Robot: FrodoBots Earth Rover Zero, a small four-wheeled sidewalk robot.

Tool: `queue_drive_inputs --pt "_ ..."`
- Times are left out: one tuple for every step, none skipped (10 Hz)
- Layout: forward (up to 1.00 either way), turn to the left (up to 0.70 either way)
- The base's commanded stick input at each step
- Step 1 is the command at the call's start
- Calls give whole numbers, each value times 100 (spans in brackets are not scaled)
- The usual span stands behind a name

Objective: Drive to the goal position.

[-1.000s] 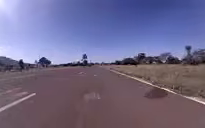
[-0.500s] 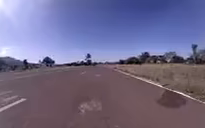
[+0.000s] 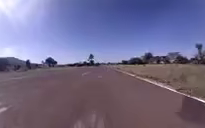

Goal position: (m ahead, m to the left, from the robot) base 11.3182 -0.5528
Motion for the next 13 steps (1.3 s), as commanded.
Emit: queue_drive_inputs --pt "100 0" --pt "100 0" --pt "100 0" --pt "100 0" --pt "100 0" --pt "100 0" --pt "100 0" --pt "100 0" --pt "100 0" --pt "100 0" --pt "100 -4" --pt "100 -12" --pt "100 -21"
